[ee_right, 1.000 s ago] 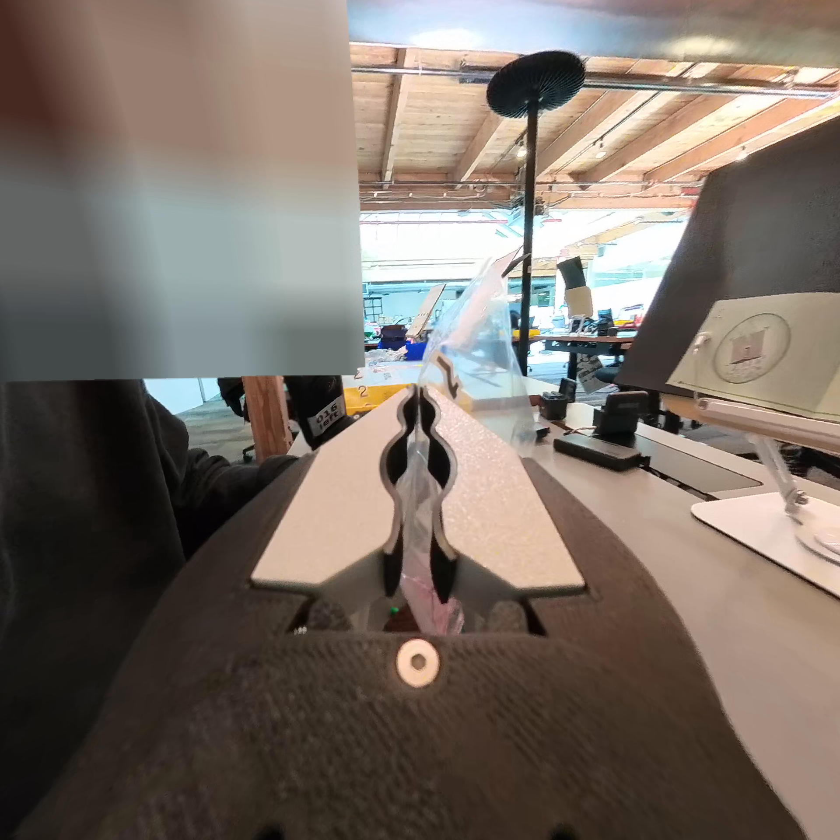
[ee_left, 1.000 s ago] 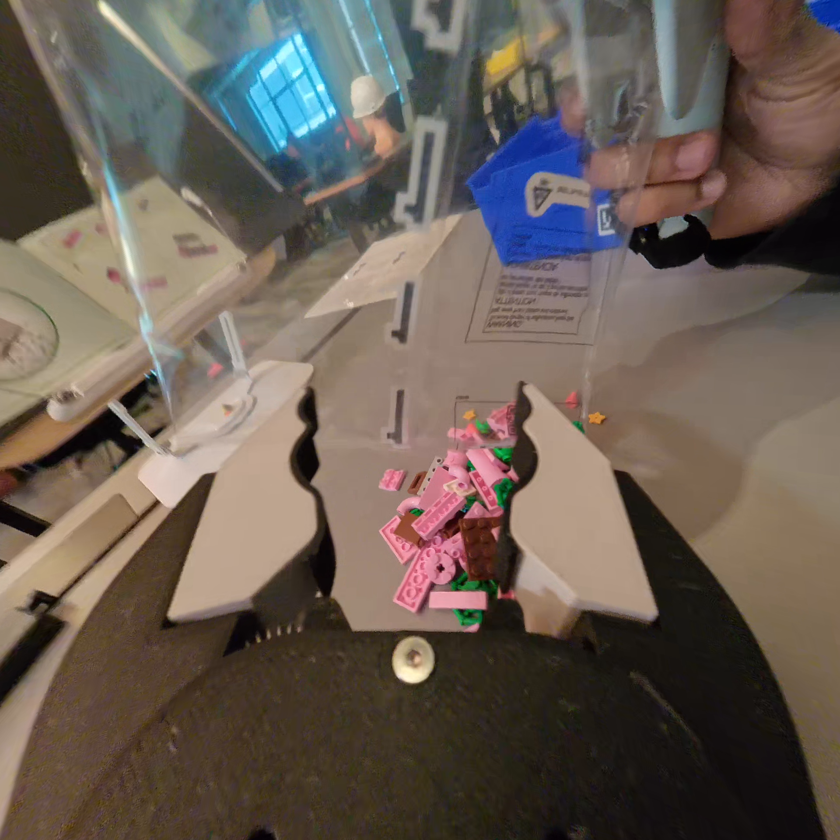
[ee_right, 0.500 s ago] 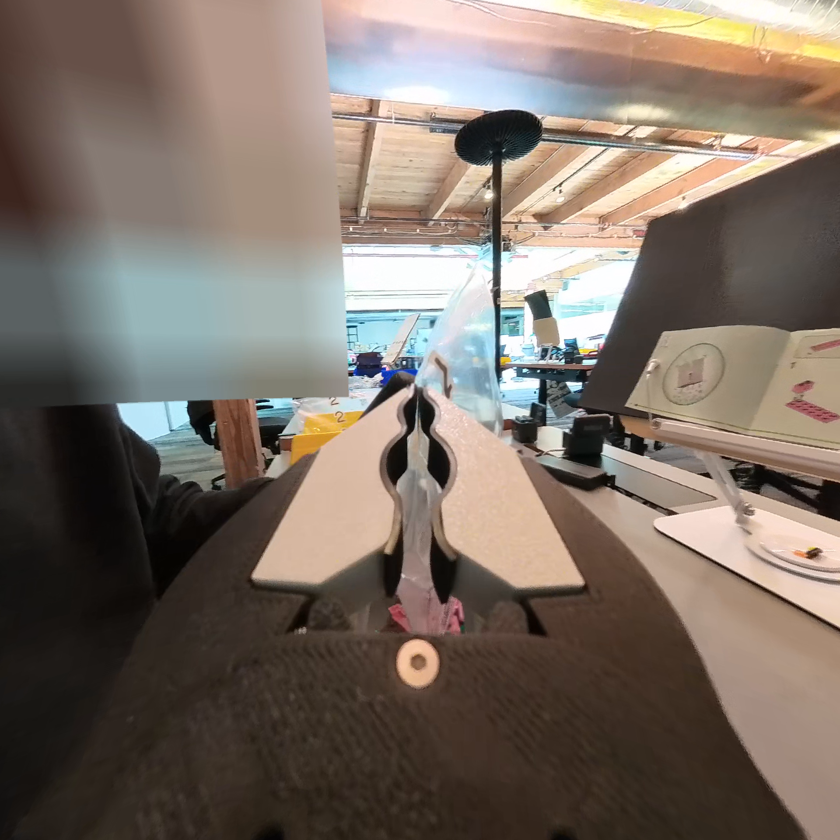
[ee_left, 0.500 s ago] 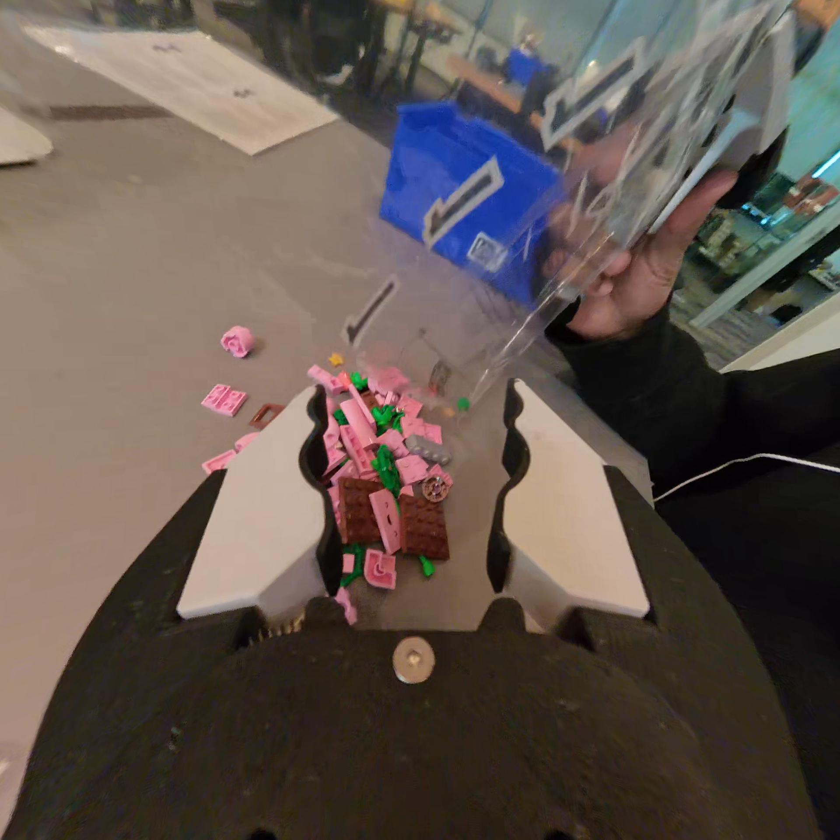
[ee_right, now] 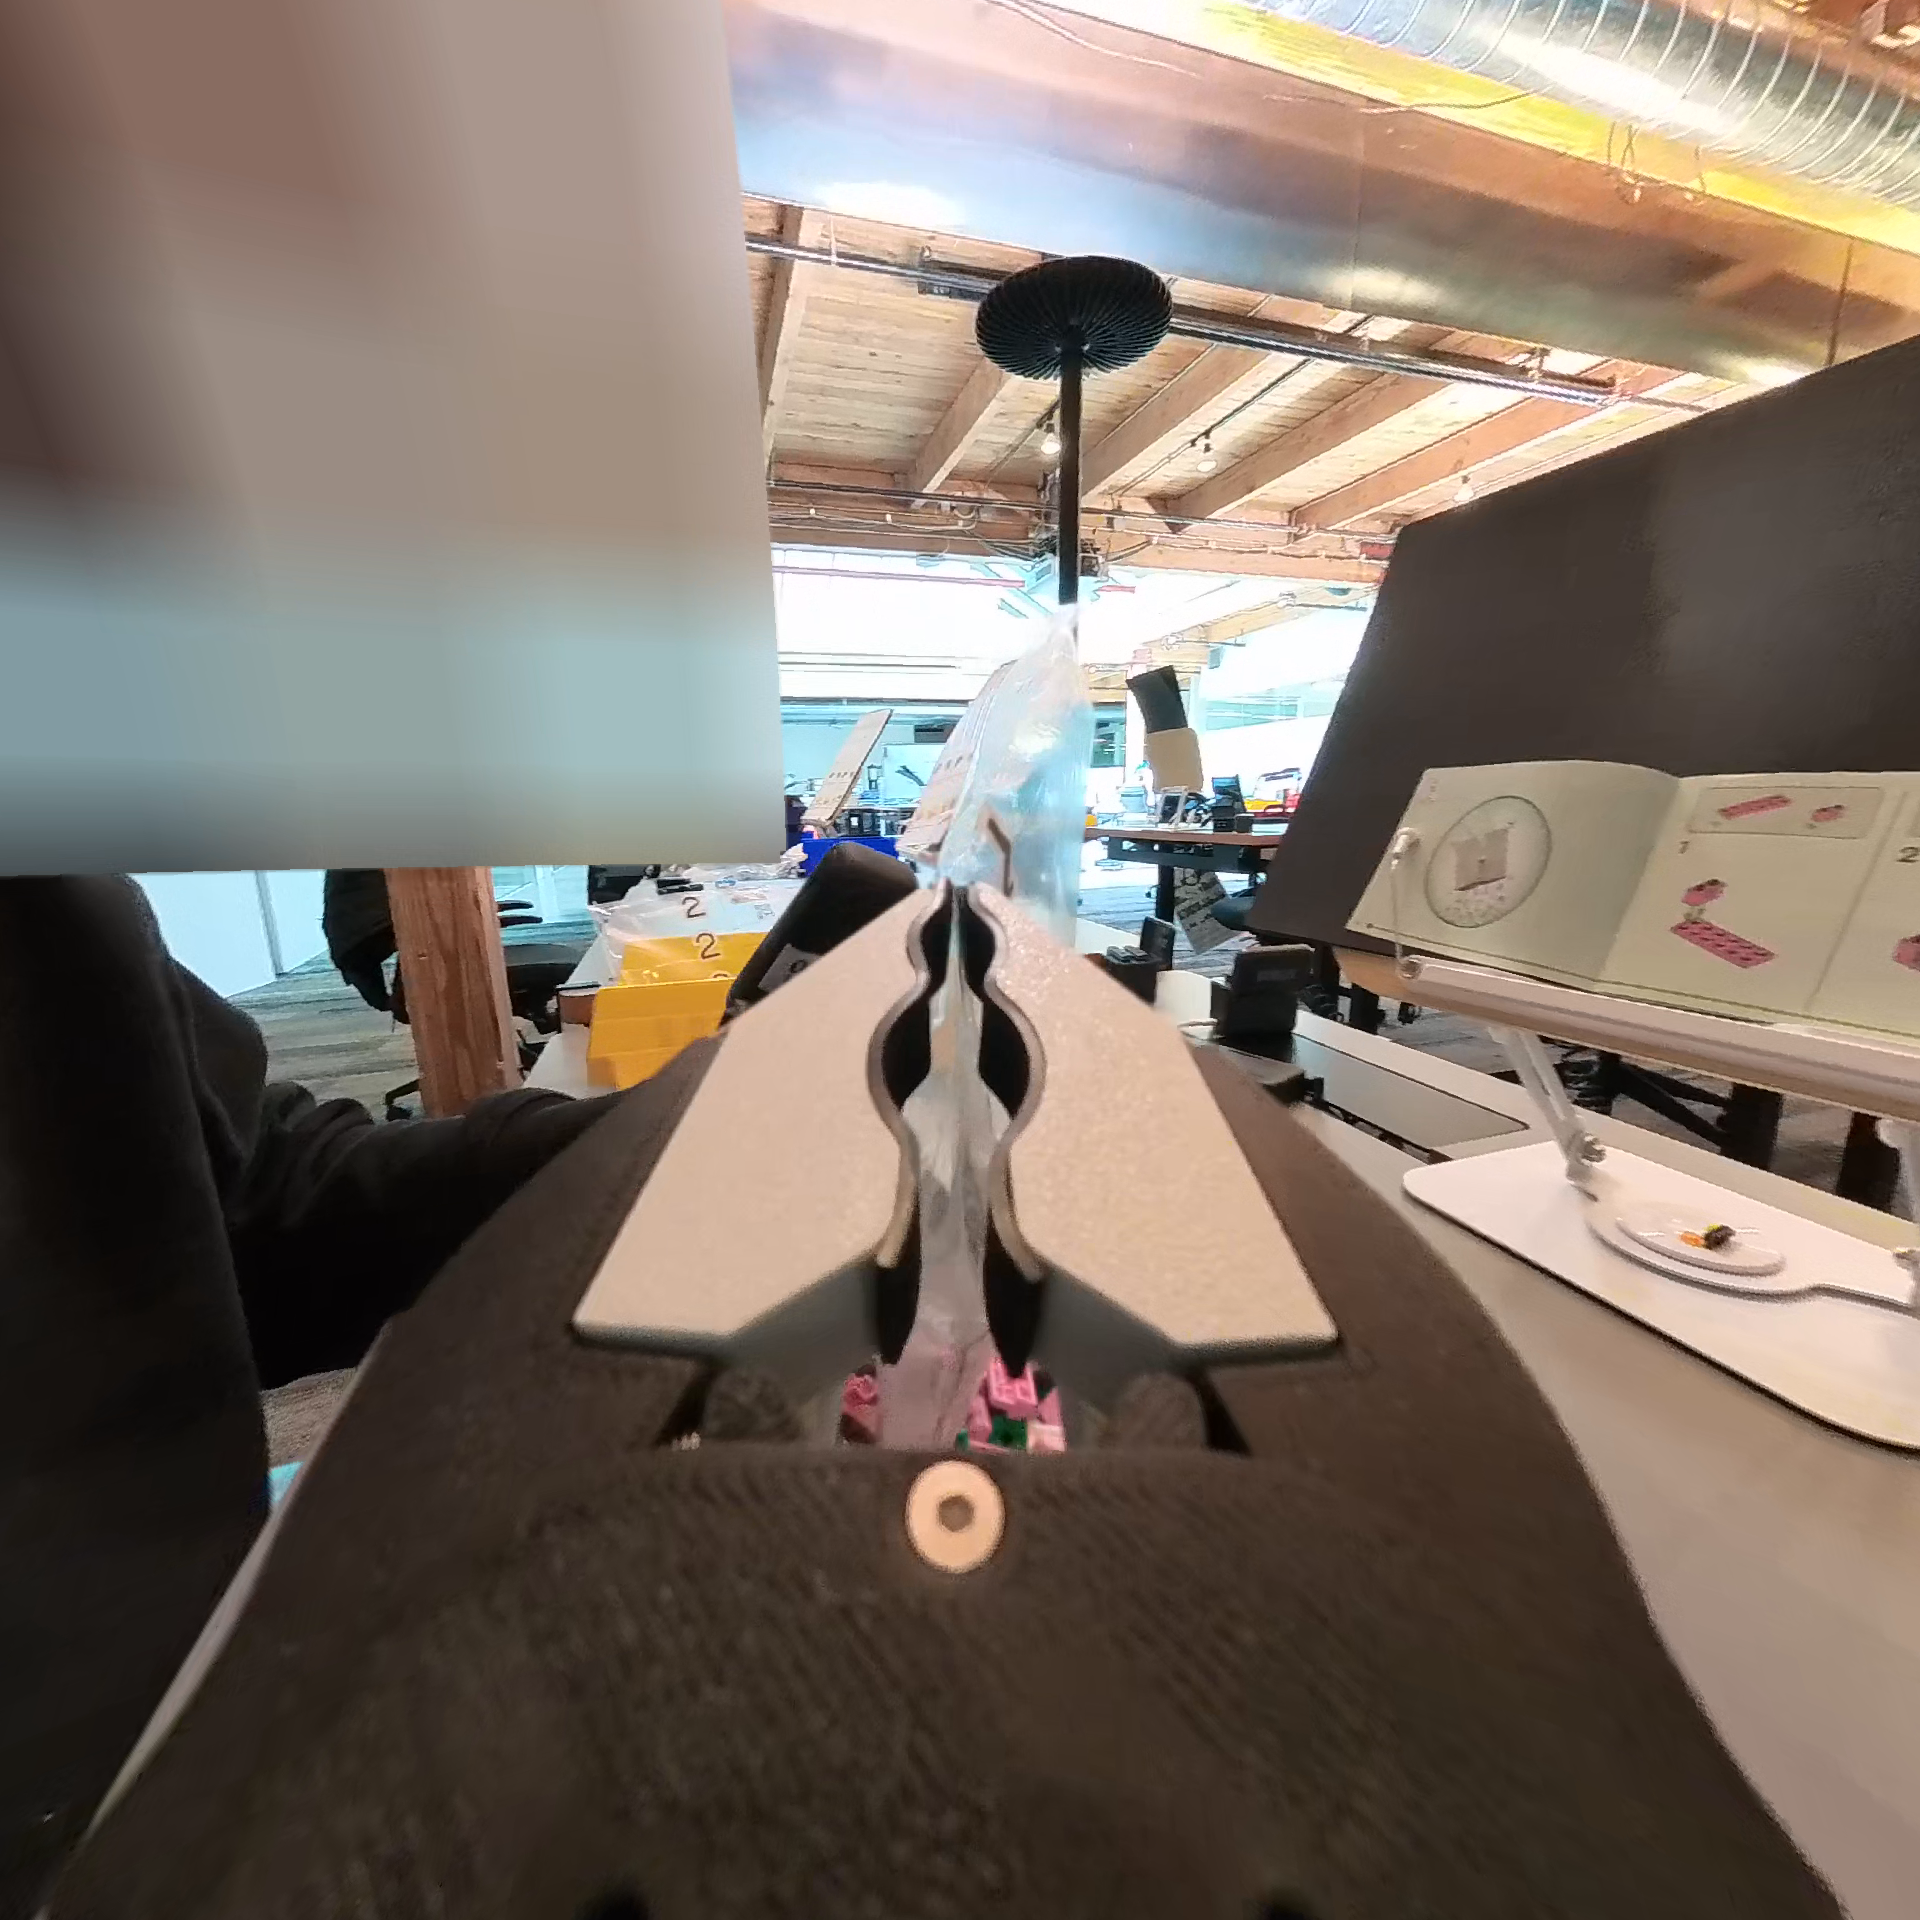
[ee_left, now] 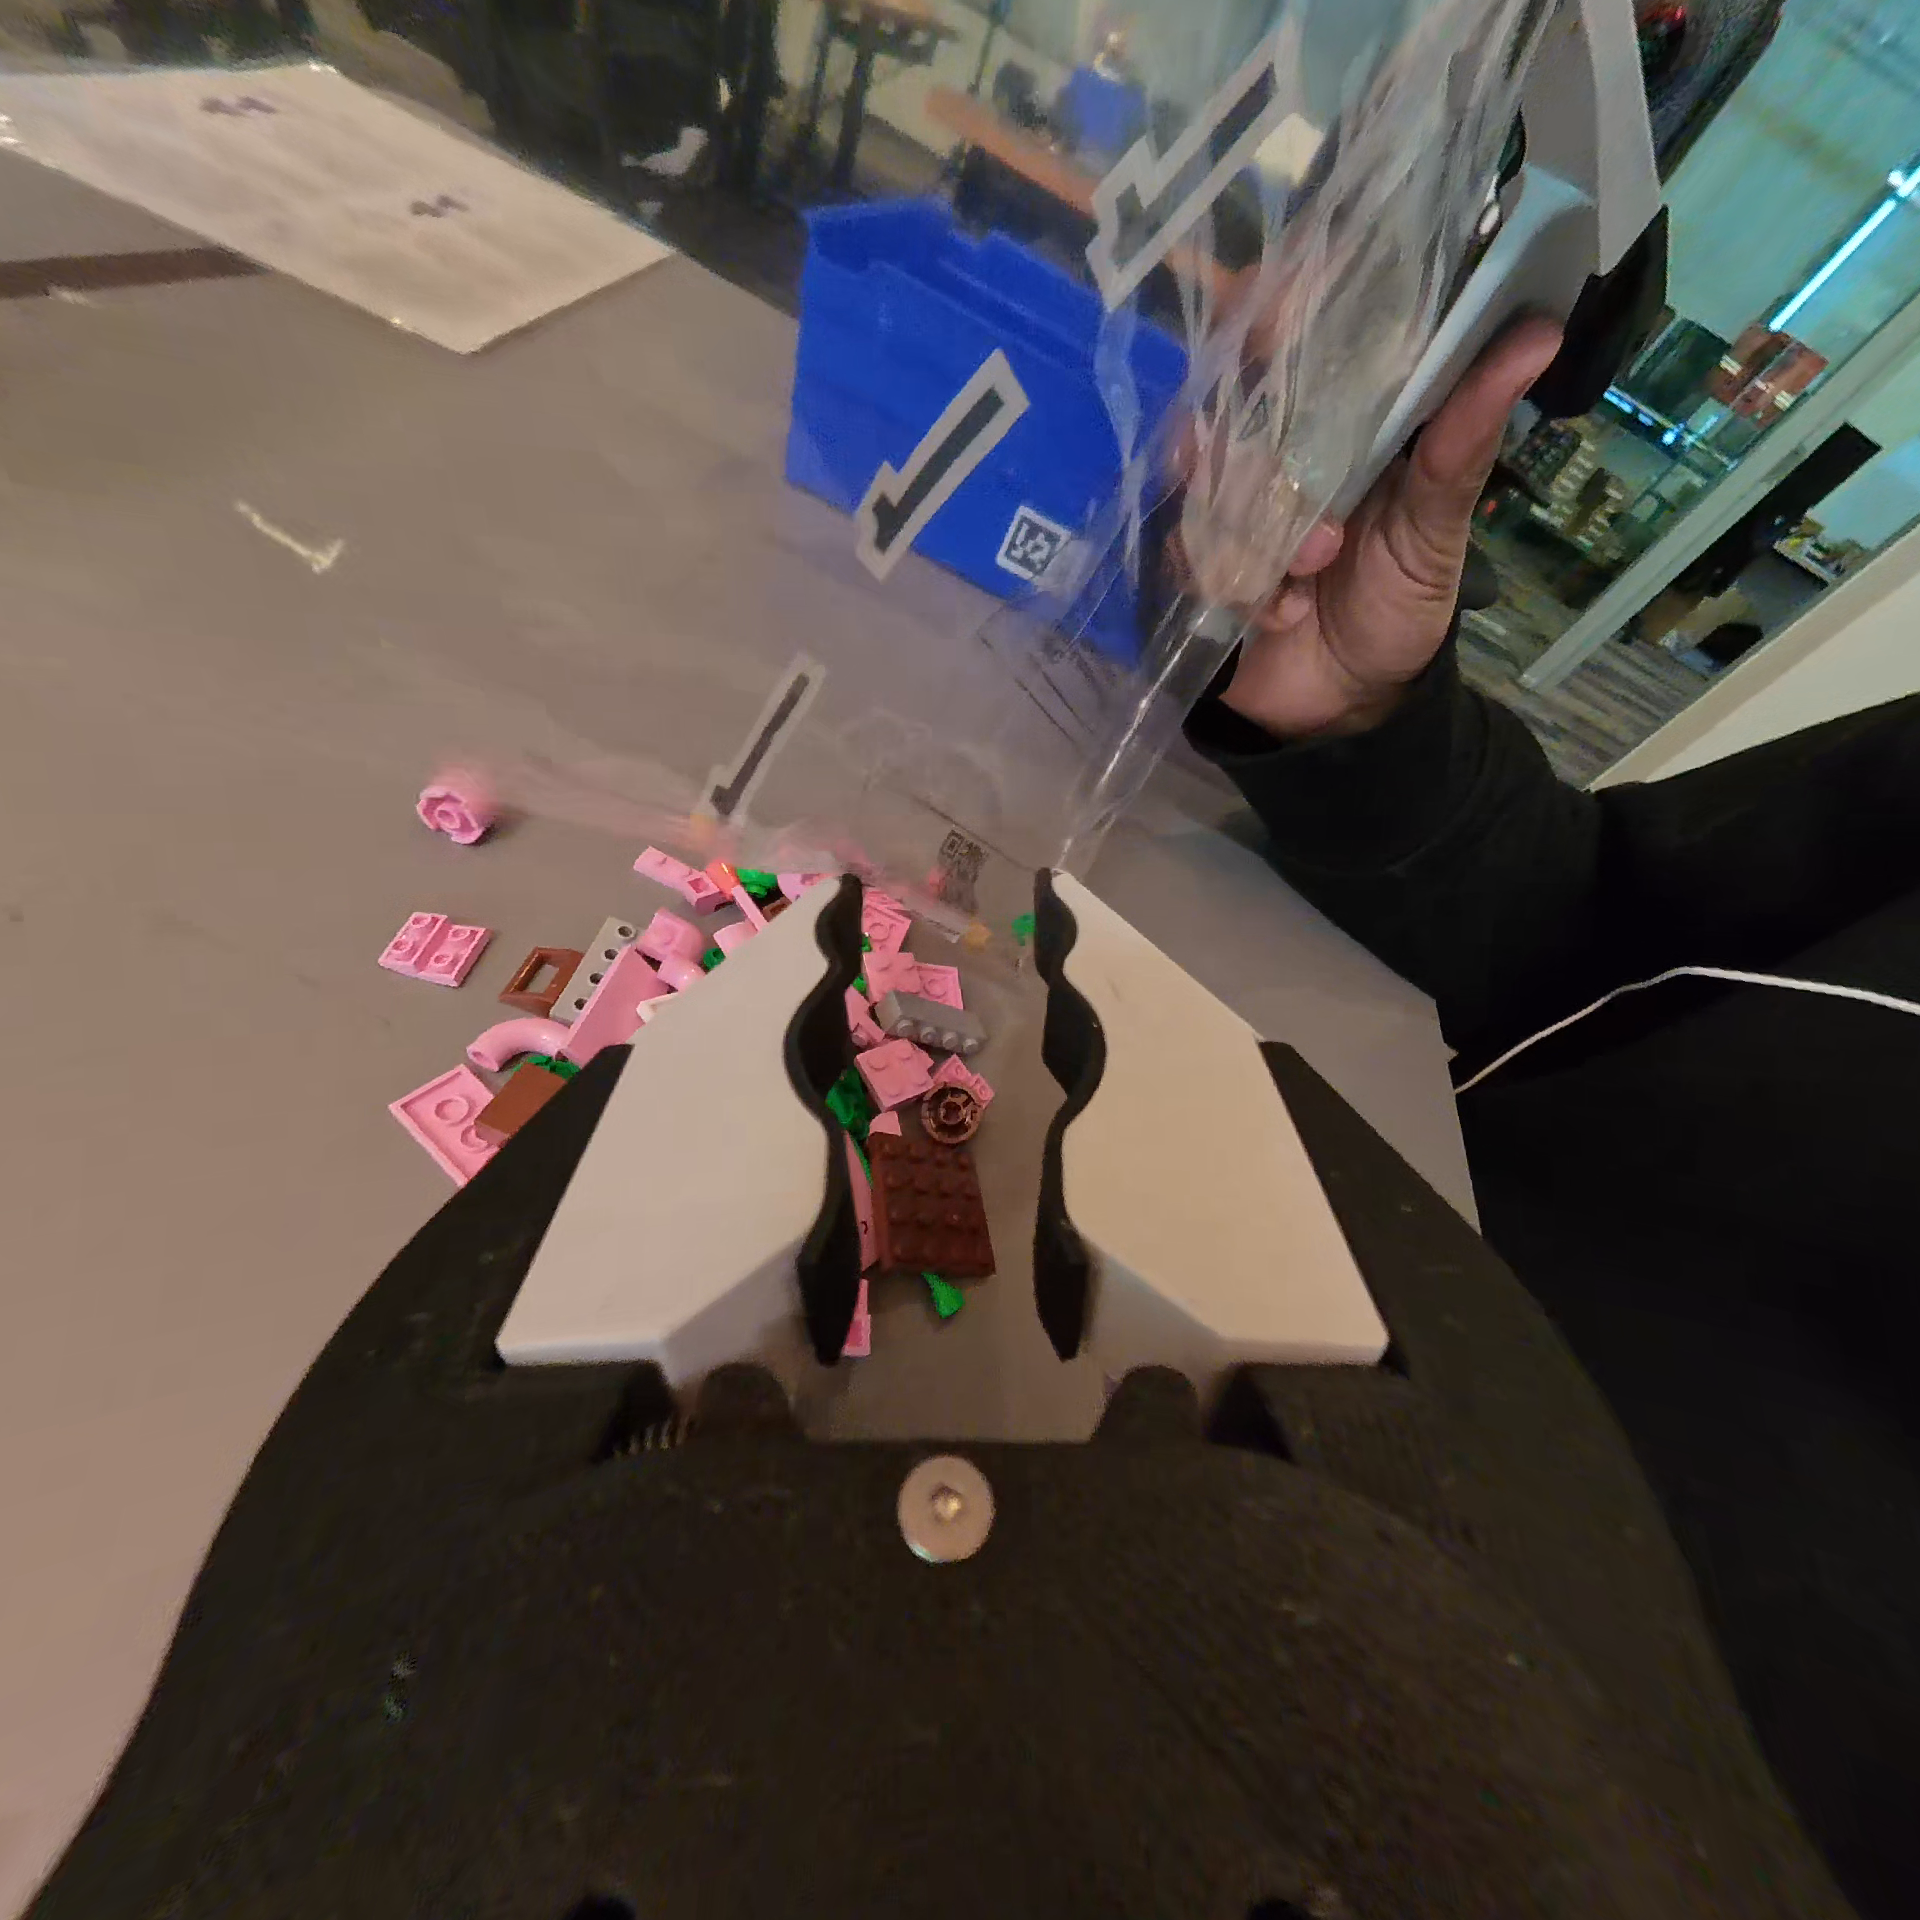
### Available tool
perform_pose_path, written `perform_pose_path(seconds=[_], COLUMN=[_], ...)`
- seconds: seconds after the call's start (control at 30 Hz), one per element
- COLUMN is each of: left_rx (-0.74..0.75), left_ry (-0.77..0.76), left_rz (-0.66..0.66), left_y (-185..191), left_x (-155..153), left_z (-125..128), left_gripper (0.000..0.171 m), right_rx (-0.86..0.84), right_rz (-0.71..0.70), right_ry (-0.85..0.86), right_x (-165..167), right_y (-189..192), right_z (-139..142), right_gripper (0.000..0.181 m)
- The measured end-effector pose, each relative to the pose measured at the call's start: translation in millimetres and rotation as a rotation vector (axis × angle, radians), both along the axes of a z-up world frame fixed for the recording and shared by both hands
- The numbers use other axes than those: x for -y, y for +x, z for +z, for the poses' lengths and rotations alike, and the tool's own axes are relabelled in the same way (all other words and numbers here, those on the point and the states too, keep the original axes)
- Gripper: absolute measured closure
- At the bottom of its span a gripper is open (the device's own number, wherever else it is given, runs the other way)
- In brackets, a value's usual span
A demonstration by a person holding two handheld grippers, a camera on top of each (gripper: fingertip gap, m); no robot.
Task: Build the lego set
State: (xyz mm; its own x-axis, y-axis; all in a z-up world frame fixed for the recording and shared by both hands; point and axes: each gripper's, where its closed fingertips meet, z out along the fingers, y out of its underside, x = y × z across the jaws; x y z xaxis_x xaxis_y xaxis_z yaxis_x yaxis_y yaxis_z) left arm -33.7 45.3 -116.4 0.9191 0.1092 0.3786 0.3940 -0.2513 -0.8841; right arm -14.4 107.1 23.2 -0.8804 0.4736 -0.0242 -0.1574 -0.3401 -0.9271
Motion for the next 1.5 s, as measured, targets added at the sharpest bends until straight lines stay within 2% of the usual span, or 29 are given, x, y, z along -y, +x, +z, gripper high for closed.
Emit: perform_pose_path(seconds=[0.1,0.33,0.47,0.73,0.83,1.07,1.23,1.4,1.5], left_rx=[0.023,0.004,-0.014,0.045,0.093,0.305,0.358,0.352,0.339], left_ry=[0.028,0.080,0.091,0.234,0.299,0.498,0.545,0.546,0.535], left_rz=[0.012,-0.027,0.002,0.007,0.012,0.059,0.046,0.029,0.007], left_y=[-4.1,1.8,-3.4,-8.7,-12.0,-33.1,-34.1,-29.9,-25.2], left_x=[2.7,3.2,5.9,15.1,19.5,38.2,40.7,37.8,35.1], left_z=[3.9,14.2,17.1,40.2,49.0,67.6,71.7,72.9,72.8], left_gripper=[0.152,0.159,0.171,0.171,0.171,0.171,0.171,0.171,0.171], right_rx=[0.012,0.035,0.027,0.053,0.066,0.086,0.141,0.246,0.294], right_rz=[-0.048,-0.062,-0.075,-0.039,-0.061,-0.071,-0.032,0.114,0.179], right_ry=[-0.009,-0.009,0.033,-0.008,-0.022,-0.041,0.030,0.154,0.171], right_x=[-6.3,-7.7,-3.3,-5.0,-11.3,-17.8,-2.8,30.9,44.8], right_y=[-6.5,-10.8,-11.0,-12.8,-16.7,-20.9,-25.2,-19.5,-15.4], right_z=[-0.5,-3.2,-7.4,-7.8,-7.5,-8.7,-24.8,-54.9,-65.7], right_gripper=[0.181,0.181,0.178,0.144,0.137,0.134,0.125,0.119,0.118])
